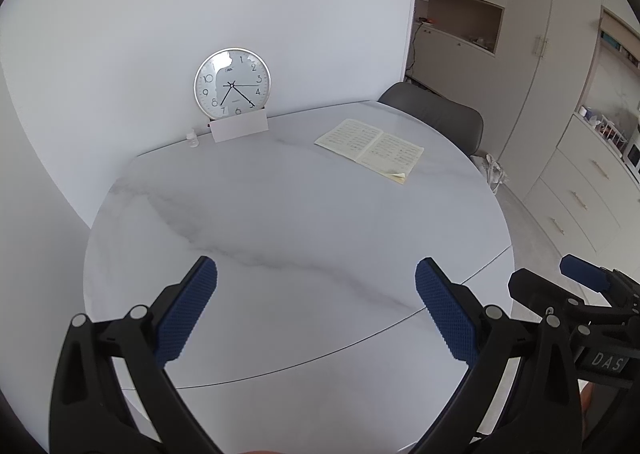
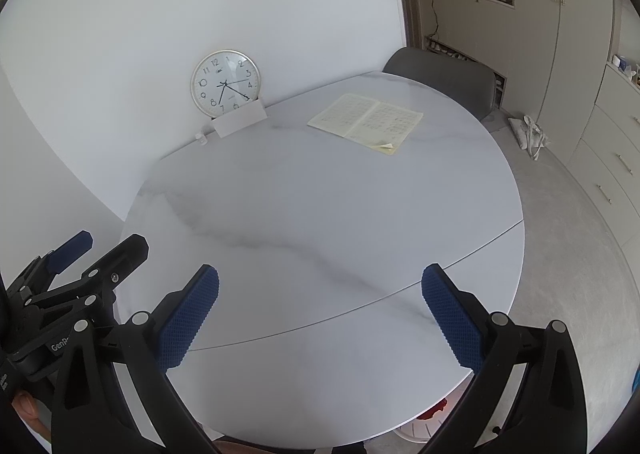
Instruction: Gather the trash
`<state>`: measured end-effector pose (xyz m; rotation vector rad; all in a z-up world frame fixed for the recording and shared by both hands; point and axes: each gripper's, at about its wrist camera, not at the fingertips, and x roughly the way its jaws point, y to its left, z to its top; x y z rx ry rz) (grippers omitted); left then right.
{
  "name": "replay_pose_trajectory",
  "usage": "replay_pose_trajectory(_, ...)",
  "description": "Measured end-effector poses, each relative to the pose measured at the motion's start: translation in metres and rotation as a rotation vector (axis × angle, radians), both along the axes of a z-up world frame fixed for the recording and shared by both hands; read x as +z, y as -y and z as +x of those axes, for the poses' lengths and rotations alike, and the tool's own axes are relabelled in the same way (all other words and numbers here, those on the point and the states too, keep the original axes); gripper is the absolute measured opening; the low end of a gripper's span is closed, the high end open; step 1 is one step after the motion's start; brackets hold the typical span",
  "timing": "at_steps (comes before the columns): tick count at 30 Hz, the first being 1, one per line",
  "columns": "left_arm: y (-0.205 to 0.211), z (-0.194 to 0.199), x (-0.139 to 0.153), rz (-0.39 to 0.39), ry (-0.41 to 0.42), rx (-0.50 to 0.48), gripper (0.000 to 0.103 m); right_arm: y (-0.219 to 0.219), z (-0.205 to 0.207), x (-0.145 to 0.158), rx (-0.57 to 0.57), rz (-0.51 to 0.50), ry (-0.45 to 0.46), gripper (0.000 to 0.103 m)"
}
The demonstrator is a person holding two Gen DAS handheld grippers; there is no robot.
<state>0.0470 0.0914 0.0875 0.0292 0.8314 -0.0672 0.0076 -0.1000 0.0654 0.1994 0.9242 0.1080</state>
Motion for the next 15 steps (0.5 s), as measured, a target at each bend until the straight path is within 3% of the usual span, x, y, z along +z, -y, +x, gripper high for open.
replay_pose_trajectory(15, 0.0043, -0.0022, 0.0015, 0.005, 0.005, -0.011, 0.095, 0.0028, -0.0026, -0.0009, -0.007, 0.002, -0.002, 0.101)
